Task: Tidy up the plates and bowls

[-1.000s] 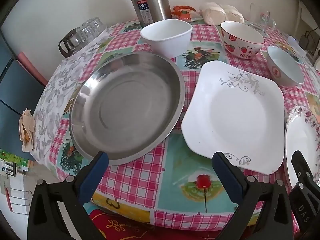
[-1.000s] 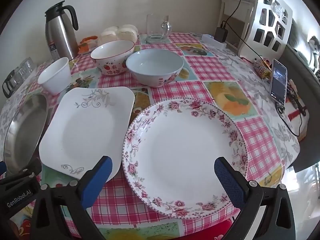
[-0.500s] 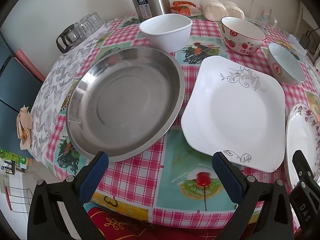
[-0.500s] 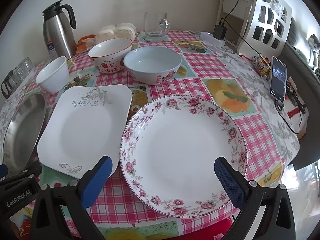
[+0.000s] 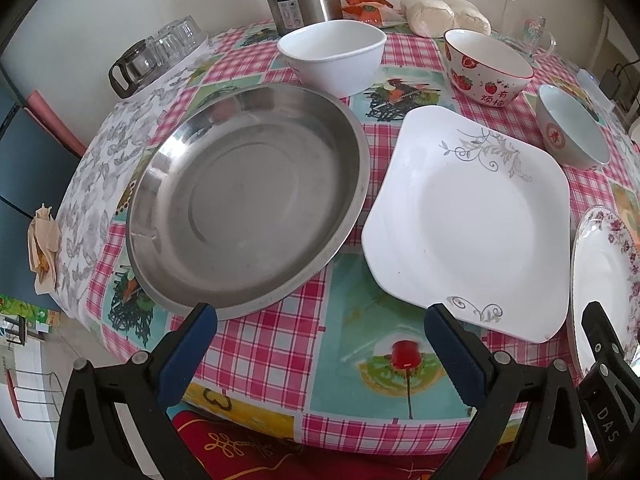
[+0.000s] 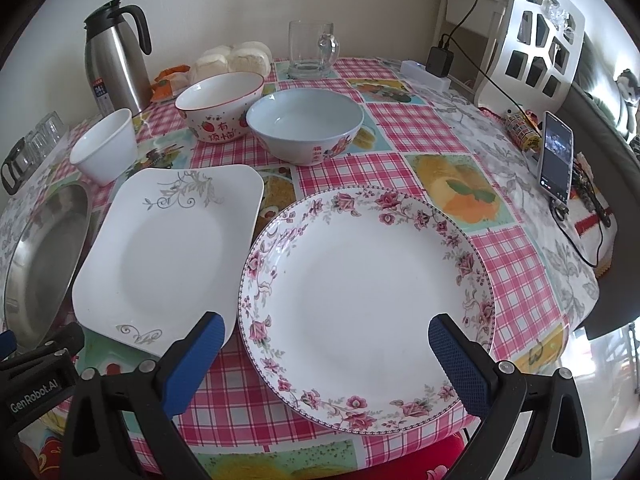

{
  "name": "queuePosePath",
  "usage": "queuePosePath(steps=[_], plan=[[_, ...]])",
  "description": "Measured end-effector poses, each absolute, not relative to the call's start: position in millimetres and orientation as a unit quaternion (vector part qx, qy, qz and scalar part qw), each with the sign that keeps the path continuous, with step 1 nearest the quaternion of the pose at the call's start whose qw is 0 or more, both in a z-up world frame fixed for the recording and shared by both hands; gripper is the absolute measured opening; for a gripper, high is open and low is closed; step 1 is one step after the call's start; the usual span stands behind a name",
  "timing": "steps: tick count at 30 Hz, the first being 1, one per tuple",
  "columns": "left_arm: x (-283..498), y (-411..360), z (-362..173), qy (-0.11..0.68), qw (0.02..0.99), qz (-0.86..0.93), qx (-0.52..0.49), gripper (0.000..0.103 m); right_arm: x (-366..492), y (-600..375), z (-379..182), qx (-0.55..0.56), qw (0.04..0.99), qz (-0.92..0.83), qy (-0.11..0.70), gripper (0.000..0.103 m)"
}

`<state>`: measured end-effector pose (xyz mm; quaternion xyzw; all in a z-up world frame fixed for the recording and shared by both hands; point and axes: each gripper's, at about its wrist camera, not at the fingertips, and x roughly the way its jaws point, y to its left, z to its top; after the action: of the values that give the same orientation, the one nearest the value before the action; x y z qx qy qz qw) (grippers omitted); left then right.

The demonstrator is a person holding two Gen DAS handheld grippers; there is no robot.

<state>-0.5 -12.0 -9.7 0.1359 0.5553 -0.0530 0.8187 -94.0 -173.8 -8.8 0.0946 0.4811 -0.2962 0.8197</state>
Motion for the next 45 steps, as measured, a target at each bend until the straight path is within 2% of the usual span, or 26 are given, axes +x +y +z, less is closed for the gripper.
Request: queuePosePath(steps=[45], plan=[[3, -8, -14, 0.564, 0.813, -0.058, 0.132, 0.103, -87, -164, -11, 0.086, 0.821, -0.286, 0.487, 0.103]])
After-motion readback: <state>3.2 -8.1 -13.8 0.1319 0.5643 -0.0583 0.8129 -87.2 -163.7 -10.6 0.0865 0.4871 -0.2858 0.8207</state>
